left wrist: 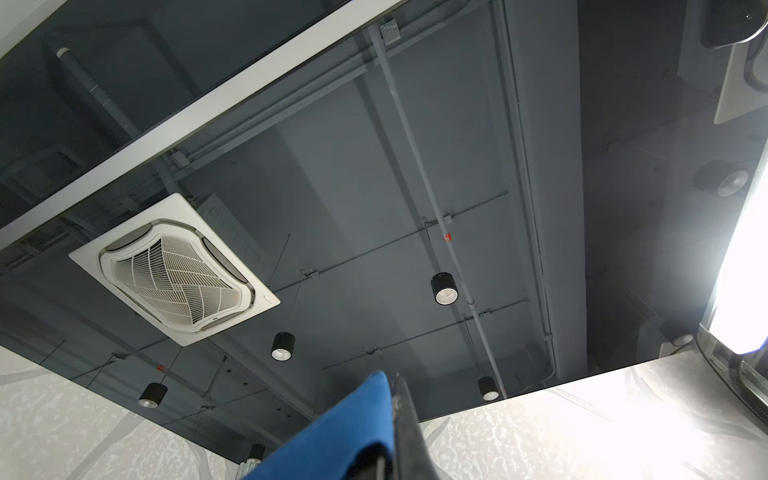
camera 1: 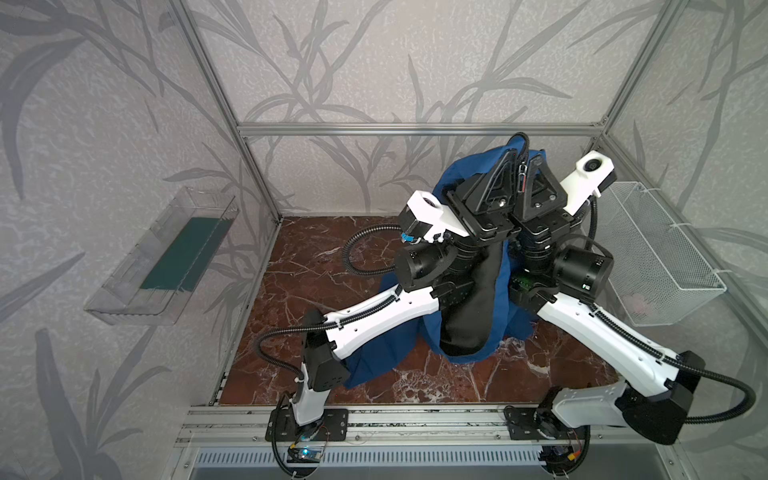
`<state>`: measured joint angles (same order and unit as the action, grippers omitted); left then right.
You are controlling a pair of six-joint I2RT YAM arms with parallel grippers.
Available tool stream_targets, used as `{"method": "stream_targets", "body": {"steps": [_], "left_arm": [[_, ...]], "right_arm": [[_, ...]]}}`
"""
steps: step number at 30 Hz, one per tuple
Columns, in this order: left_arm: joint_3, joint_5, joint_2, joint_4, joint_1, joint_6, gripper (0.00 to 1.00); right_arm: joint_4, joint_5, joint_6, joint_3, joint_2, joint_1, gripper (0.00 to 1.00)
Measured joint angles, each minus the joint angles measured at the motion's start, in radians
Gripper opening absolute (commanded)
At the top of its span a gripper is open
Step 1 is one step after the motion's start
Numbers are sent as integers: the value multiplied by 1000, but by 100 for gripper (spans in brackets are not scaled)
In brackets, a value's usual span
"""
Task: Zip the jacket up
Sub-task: 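Lower both grippers, laying the held jacket edges down onto the floor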
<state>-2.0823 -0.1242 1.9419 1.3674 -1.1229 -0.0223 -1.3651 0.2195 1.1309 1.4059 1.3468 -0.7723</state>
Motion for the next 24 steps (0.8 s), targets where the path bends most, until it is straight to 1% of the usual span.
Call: {"method": "stream_targets", "body": {"steps": [10, 13, 15, 17, 20, 22, 23, 24], "left_arm": [[50, -1, -25, 6, 0, 3, 0], [83, -2, -40, -11, 0, 8, 0], [134, 6, -68, -41, 0, 20, 0], [209, 34, -119, -108, 8, 32, 0], [316, 129, -219, -283, 41, 27, 0], [339, 191, -277, -466, 105, -2, 0], [336, 221, -299, -558, 151, -23, 0], [325, 256, -319, -677, 217, -52, 0]], "right_arm": [[0, -2, 0, -10, -5, 13, 0], [1, -9, -2, -60, -35, 34, 0], [6, -27, -9, -116, -71, 52, 0], [29, -48, -21, -192, -121, 78, 0], [87, -85, -32, -325, -198, 123, 0], [132, -117, -35, -411, -233, 155, 0], [158, -133, -33, -455, -243, 172, 0], [186, -146, -26, -490, -246, 193, 0]]}}
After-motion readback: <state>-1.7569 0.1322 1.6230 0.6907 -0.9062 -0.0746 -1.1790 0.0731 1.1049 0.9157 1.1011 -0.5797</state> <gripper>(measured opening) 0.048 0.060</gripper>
